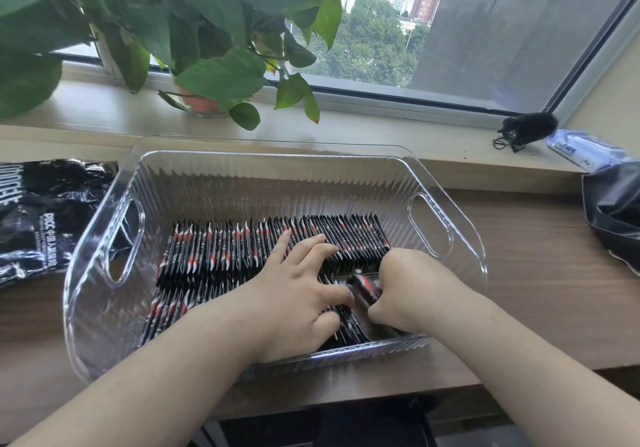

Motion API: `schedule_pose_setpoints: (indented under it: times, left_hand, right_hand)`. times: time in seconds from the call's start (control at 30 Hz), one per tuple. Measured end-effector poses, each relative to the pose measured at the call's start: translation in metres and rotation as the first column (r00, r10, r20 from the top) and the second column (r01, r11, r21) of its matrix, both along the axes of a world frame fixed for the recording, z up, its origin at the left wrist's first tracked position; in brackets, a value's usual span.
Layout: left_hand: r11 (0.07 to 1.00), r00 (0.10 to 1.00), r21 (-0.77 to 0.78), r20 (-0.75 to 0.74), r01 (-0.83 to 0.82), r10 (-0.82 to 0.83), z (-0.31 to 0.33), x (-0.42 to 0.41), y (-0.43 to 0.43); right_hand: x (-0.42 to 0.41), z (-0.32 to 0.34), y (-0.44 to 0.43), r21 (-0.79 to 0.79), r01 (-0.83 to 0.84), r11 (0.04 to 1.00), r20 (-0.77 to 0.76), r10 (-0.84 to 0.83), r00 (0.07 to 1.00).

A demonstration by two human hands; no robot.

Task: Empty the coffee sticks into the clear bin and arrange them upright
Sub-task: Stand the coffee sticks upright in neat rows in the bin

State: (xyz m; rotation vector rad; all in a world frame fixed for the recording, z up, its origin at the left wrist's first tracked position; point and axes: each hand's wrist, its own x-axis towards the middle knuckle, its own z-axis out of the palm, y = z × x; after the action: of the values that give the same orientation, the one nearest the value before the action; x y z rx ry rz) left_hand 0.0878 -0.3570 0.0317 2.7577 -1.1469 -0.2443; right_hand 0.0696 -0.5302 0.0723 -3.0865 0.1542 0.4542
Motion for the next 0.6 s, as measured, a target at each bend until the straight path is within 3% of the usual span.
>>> schedule_pose_setpoints:
  times: [0.2,0.37,0.6]
  left_hand:
    - [1.000,1.000,-0.023,-0.018,-0.004,0.003,0.002,0.000,0.001]
    - [0.986,0.997,-0.160,0.049,-0.050,0.058,0.004,-0.001,0.007]
    - [0.968,0.977,-0.211,0.135,-0.135,0.165,0.008,-0.001,0.008]
  right_hand:
    - [0.000,-0.005,-0.004,0.211,0.018,0.977,-0.047,-0.009,0.999]
    - [0.001,-0.004,-0.012,0.382,0.048,0.923,-0.070,-0.023,0.997]
    - [-0.004,-0.017,-0.016,0.345,0.035,0.938,0.022,-0.045,0.999]
